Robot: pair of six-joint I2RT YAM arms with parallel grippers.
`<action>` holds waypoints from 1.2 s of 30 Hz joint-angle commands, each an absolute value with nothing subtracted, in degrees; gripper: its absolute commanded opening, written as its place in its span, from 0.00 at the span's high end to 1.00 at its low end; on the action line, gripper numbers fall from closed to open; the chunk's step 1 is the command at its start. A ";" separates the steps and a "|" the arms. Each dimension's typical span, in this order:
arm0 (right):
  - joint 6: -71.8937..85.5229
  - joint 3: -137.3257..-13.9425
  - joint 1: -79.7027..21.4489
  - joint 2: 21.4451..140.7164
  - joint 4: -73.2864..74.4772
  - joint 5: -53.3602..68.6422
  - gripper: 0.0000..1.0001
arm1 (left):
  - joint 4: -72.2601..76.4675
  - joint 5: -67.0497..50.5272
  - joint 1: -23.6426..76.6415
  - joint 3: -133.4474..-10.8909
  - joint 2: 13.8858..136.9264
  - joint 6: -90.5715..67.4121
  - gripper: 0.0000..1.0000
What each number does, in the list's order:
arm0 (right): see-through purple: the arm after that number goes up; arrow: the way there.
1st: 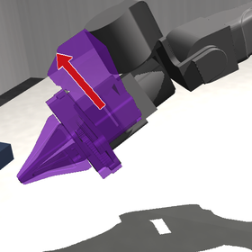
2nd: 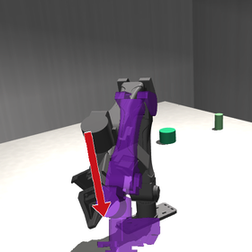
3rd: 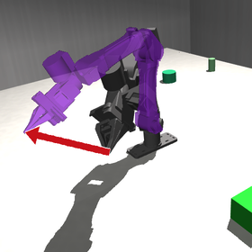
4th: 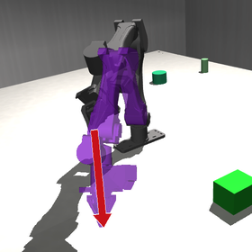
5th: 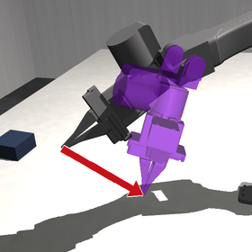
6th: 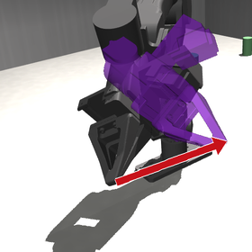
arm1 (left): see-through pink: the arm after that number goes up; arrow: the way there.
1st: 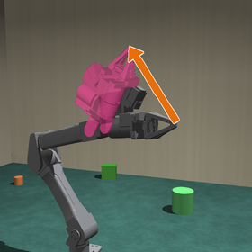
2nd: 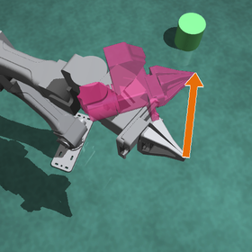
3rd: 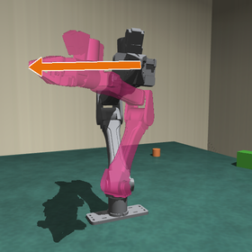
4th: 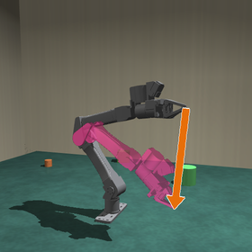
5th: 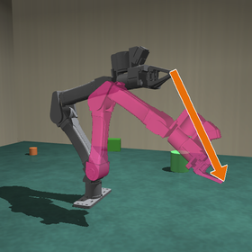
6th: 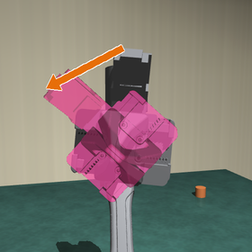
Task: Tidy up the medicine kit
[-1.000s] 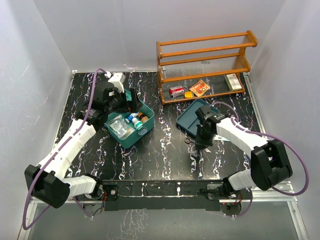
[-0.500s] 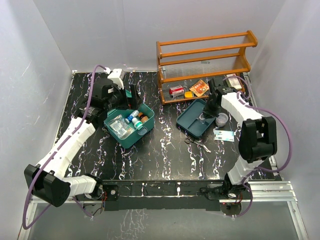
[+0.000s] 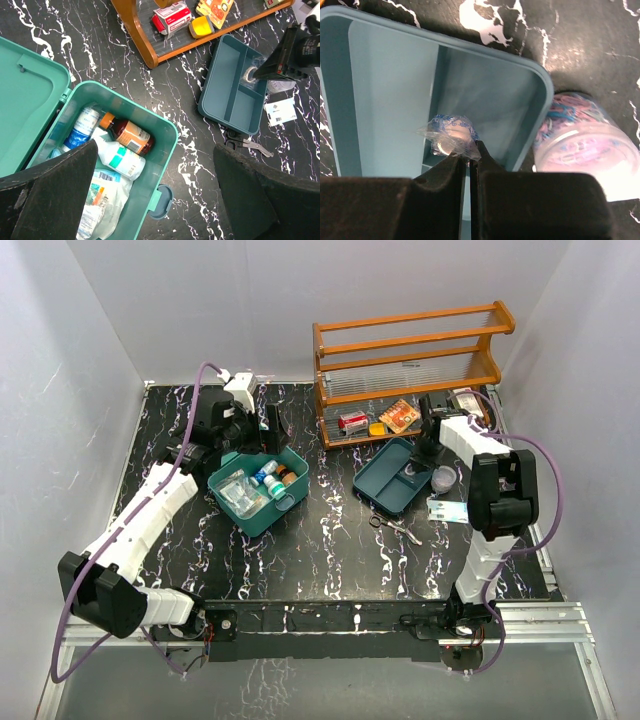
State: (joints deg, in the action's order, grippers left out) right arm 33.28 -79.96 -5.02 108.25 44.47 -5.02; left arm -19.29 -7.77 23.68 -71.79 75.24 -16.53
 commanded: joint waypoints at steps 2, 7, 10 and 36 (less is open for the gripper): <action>32.25 -82.93 -4.83 110.81 41.52 -2.09 1.00 | -18.77 -8.65 23.38 -74.37 74.45 -15.44 0.01; 30.32 -80.73 -4.83 111.04 43.06 3.98 0.99 | -18.92 -8.58 23.38 -73.99 74.03 -15.38 0.01; 29.27 -79.34 -4.83 110.44 43.15 8.50 0.97 | -18.84 -8.61 23.38 -73.83 73.92 -15.35 0.01; 34.59 -79.66 -7.38 101.55 44.08 1.59 0.71 | -18.46 -8.98 23.38 -75.27 75.88 -15.56 0.01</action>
State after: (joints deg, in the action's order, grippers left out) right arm 34.61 -77.49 -7.49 103.92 45.56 2.52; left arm -19.25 -8.19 23.68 -72.66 75.70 -16.01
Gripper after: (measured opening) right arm 0.310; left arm 0.985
